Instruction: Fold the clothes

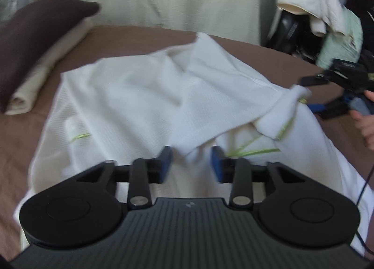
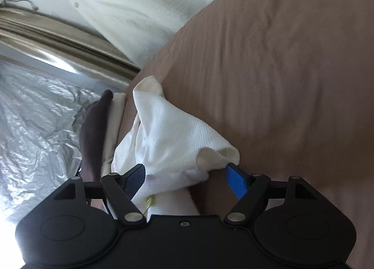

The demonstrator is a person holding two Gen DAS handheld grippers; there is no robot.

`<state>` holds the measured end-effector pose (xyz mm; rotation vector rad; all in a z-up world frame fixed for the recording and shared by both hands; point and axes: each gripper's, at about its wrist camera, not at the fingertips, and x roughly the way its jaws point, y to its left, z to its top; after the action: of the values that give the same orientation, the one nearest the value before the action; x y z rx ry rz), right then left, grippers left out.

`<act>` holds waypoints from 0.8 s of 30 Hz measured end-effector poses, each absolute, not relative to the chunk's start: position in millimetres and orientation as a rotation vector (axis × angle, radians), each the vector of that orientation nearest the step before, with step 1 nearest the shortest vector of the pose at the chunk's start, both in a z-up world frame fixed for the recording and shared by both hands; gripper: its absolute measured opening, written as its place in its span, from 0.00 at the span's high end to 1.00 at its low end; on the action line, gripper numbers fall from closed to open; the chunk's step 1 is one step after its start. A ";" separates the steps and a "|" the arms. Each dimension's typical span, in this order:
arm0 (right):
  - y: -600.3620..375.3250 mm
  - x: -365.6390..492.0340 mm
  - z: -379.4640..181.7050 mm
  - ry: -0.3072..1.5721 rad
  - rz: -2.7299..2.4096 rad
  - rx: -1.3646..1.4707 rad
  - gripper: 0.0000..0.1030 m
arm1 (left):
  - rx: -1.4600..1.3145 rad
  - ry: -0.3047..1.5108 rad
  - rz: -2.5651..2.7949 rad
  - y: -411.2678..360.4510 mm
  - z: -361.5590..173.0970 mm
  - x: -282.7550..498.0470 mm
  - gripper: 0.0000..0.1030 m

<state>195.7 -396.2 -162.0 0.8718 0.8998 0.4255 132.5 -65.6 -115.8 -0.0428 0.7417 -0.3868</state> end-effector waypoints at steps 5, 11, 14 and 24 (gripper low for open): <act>-392.8 196.5 -169.9 0.795 0.519 0.810 0.22 | 0.051 0.707 -0.345 -84.7 -114.1 135.0 0.53; -370.9 198.4 -158.9 0.658 0.530 0.559 0.65 | 0.035 0.600 -0.349 -105.8 -89.6 140.6 0.42; -355.6 190.8 -145.5 0.598 0.532 0.424 0.89 | -0.036 0.607 -0.373 -115.1 -86.0 142.8 0.39; -364.5 165.9 -82.5 0.389 0.500 0.319 0.94 | 0.269 0.779 -0.350 -185.7 -92.7 175.0 0.29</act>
<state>165.9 -364.5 -82.5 0.3192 0.3892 0.5004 175.0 -185.7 -92.7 0.2689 0.7788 -0.3503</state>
